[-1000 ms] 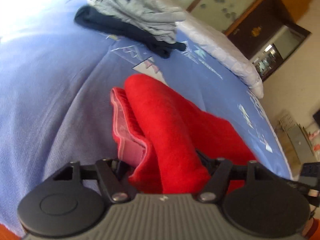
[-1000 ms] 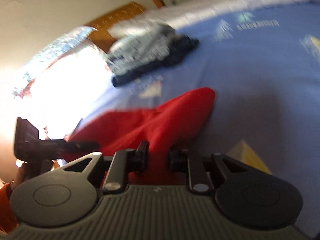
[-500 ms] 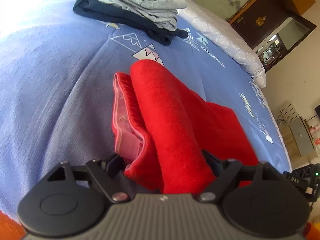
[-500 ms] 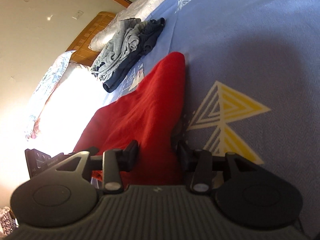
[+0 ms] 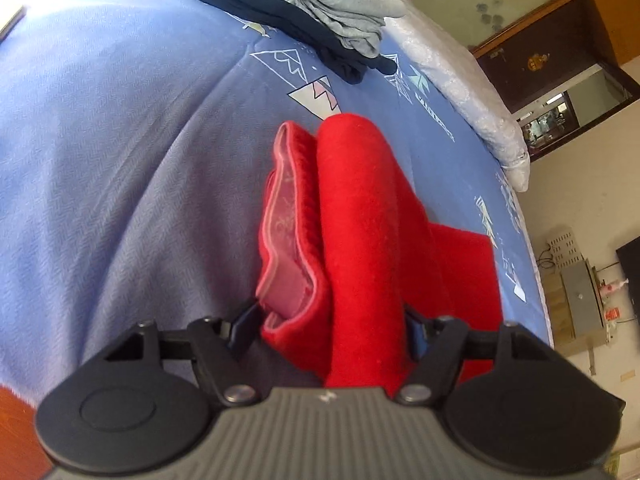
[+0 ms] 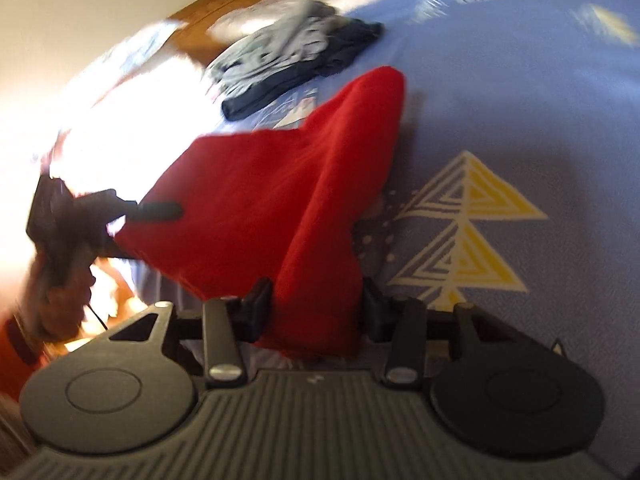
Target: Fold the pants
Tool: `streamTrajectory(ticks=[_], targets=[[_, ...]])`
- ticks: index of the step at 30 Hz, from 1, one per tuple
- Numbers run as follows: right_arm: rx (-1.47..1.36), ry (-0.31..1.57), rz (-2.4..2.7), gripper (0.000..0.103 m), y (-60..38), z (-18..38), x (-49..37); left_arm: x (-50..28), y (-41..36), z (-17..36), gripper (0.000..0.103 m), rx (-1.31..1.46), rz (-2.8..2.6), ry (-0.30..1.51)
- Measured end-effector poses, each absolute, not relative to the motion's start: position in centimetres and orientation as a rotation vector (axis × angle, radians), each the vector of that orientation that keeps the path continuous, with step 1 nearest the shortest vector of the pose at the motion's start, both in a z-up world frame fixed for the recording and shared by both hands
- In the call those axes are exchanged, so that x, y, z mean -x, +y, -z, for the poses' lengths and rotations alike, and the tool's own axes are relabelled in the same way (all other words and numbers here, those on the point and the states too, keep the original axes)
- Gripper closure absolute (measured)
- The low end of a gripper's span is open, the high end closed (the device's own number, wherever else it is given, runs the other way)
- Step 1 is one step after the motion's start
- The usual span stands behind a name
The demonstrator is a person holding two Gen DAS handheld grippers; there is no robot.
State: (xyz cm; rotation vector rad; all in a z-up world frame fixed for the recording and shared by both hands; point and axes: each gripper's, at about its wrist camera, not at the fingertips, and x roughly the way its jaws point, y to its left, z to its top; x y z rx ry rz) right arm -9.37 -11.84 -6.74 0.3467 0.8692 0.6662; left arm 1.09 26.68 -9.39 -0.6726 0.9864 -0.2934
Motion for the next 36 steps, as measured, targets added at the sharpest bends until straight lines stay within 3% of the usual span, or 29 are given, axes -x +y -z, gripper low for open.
streamTrajectory(ticks=[3, 5, 9, 11, 15, 19, 20, 22, 23, 27, 36], targets=[[-0.387, 0.868, -0.675, 0.054, -12.4, 7.3, 9.7, -0.7, 27.1, 9.5, 0.031, 0.705, 0.31, 0.981], [-0.447, 0.878, -0.684, 0.053, -13.0, 7.6, 9.2, -1.2, 27.6, 9.2, 0.02, 0.717, 0.31, 0.984], [-0.597, 0.937, -0.701, 0.042, -14.7, 7.8, 7.4, -2.5, 28.8, 7.7, 0.008, 0.691, 0.267, 0.943], [-0.636, 0.933, -0.684, 0.034, -15.4, 7.4, 6.6, -3.5, 29.1, 7.6, 0.008, 0.699, 0.276, 0.965], [-0.668, 0.875, -0.632, 0.03, -16.3, 6.1, 5.0, -5.3, 28.2, 8.3, 0.008, 0.659, 0.309, 1.023], [-0.759, 0.928, -0.585, 0.03, -16.0, 7.4, 2.9, -5.5, 26.0, 9.2, 0.024, 0.606, 0.354, 1.048], [-0.781, 0.954, -0.585, 0.032, -15.8, 8.0, 2.6, -5.2, 25.5, 9.1, 0.027, 0.569, 0.347, 1.03], [-0.778, 0.986, -0.627, 0.057, -14.2, 8.6, 2.7, -4.3, 25.1, 8.9, 0.037, 0.524, 0.339, 0.996], [-0.764, 1.008, -0.663, 0.076, -13.3, 8.6, 3.0, -4.0, 25.3, 8.9, 0.042, 0.53, 0.336, 0.987], [-0.707, 0.966, -0.683, 0.083, -12.2, 6.1, 2.7, -3.8, 26.9, 7.0, 0.062, 0.613, 0.371, 0.922], [-0.447, 0.628, -0.837, 0.084, -7.1, -8.7, -7.5, -11.3, 31.7, -6.7, 0.063, 0.563, 0.349, 0.549]])
